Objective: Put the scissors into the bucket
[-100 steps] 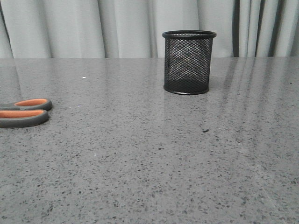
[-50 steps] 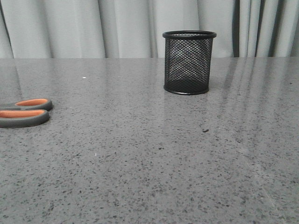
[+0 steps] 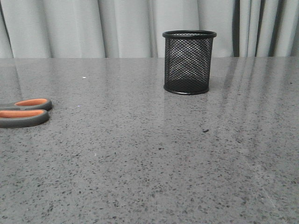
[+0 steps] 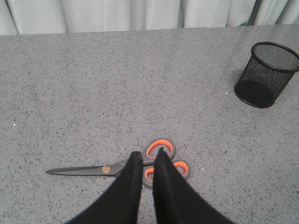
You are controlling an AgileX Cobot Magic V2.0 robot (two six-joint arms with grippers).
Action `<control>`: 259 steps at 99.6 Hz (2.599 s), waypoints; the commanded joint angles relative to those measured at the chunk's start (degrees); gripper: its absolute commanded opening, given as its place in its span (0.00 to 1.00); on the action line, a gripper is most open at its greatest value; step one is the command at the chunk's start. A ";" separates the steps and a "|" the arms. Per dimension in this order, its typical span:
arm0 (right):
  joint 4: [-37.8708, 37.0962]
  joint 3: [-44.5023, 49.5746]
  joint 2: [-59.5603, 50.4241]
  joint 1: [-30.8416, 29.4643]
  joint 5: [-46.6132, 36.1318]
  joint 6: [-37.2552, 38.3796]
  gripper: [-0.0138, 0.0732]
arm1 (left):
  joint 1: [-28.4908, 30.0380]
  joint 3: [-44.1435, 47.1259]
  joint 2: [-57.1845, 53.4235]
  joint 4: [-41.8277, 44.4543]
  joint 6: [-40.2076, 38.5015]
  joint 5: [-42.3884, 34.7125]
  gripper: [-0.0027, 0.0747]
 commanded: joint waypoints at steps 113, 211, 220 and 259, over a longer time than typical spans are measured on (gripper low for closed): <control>-0.41 -10.09 5.35 -0.32 5.81 -3.95 0.56 | 0.22 -13.47 31.91 -2.75 60.76 16.66 0.51; -0.61 -10.09 5.44 -0.32 5.71 -4.51 0.56 | -4.44 -25.53 56.65 6.80 67.08 22.72 0.51; -0.61 -10.09 5.44 -0.32 5.82 -5.33 0.56 | -4.85 -26.08 57.78 6.62 67.72 23.14 0.51; -0.61 -10.09 5.44 -0.32 5.91 -5.33 0.56 | -7.72 -26.08 61.23 10.36 68.95 22.59 0.51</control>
